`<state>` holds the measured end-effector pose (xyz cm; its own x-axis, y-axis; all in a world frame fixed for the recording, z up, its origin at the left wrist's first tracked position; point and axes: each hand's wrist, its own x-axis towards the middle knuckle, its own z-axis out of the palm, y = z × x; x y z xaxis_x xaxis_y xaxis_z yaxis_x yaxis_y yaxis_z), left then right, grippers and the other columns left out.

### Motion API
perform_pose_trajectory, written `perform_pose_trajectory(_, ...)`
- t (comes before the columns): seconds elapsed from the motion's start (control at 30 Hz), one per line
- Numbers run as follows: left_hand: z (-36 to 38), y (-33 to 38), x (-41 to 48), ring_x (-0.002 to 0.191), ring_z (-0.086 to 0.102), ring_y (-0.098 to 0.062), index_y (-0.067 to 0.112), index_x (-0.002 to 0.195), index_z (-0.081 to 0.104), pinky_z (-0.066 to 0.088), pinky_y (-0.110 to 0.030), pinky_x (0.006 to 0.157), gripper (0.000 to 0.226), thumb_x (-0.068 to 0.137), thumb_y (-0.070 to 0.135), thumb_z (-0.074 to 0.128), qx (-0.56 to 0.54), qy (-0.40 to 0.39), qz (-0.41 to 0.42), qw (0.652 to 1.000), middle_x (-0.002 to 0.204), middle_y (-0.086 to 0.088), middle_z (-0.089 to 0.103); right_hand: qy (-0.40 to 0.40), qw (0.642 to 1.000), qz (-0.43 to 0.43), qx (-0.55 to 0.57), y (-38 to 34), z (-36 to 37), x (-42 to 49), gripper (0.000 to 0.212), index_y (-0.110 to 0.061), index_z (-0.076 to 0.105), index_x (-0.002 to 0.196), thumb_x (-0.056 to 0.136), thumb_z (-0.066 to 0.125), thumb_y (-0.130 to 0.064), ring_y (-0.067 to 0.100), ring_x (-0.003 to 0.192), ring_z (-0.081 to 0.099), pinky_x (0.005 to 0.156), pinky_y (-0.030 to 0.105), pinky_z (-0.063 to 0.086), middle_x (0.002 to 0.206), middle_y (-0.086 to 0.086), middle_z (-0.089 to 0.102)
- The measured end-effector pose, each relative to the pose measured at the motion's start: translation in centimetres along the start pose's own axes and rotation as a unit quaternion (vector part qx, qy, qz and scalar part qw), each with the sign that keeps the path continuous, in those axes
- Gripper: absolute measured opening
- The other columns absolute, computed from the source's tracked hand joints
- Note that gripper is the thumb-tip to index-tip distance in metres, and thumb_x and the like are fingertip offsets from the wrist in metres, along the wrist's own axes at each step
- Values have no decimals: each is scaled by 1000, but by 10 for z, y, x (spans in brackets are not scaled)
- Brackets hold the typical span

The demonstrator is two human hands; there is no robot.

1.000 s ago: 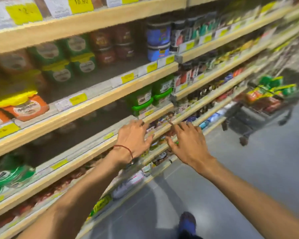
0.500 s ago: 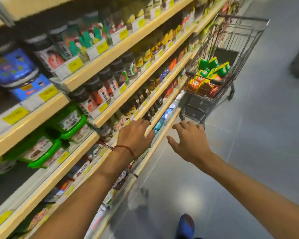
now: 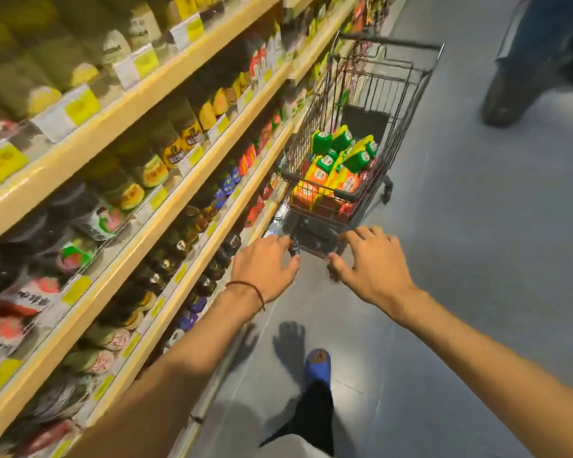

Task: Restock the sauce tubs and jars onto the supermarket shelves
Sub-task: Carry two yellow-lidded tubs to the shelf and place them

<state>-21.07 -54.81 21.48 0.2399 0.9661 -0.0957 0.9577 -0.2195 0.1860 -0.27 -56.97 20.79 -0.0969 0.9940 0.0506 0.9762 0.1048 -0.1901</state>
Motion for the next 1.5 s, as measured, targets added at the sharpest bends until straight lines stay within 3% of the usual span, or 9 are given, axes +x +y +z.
perform_pose_trajectory(0.37,3,55,251,119,60,-26,24,130,59,49,-39,90,43,98,50,46,-17,-53,15,998,129,-1,63,-34,999,34,25,142,2,203,43,-18,64,121,97,53,-52,30,110,57,86,44,48,116,5,67)
perform_pose_trajectory(0.5,27,76,324,114,63,-31,19,122,68,51,-39,87,59,91,57,35,-63,-14,-21,998,121,-4,69,-48,998,-2,45,194,12,278,41,-15,65,120,97,56,-48,31,108,56,85,44,46,115,7,66)
perform_pose_trajectory(0.6,46,94,375,122,58,-28,24,130,63,48,-38,93,44,98,50,50,-76,-54,-83,992,131,-2,64,-41,996,-44,71,232,22,329,35,-11,68,103,94,63,-44,35,90,59,71,45,48,95,9,66)
perform_pose_trajectory(0.7,59,119,407,123,57,-30,22,132,61,48,-40,93,42,98,45,53,-105,-70,-138,982,131,-4,63,-56,989,-108,82,269,34,370,43,-8,68,94,91,53,-49,37,77,60,64,45,52,82,11,64)
perform_pose_trajectory(0.83,72,136,433,130,55,-27,24,136,59,47,-43,105,47,98,49,50,-144,-74,-215,963,142,-1,59,-117,977,-160,77,302,46,422,33,-13,68,108,92,64,-42,33,92,61,74,45,52,97,8,67)
perform_pose_trajectory(1.07,104,124,490,125,57,-34,23,139,57,51,-43,99,48,95,41,57,-171,-112,-313,927,141,-7,56,-211,956,-192,64,314,89,514,46,-15,73,110,88,55,-51,37,101,63,79,46,53,108,11,72)
perform_pose_trajectory(1.23,147,91,528,138,44,-36,21,148,44,39,-46,112,64,92,44,63,-198,-195,-327,903,154,-11,41,-288,931,-208,85,313,143,563,46,-10,69,109,90,53,-48,41,101,61,80,49,54,108,15,68)
perform_pose_trajectory(1.33,169,74,544,147,30,-35,17,155,33,33,-46,117,77,92,45,66,-206,-238,-333,889,163,-11,26,-362,902,-224,74,316,176,585,44,-7,63,120,89,67,-38,44,110,57,86,54,53,119,19,62)
perform_pose_trajectory(1.5,205,57,570,147,29,-33,12,157,22,37,-44,114,91,87,39,74,-201,-292,-343,870,162,-13,24,-458,861,-210,71,320,229,613,73,-11,45,142,85,76,-42,44,124,51,100,53,49,137,20,51)
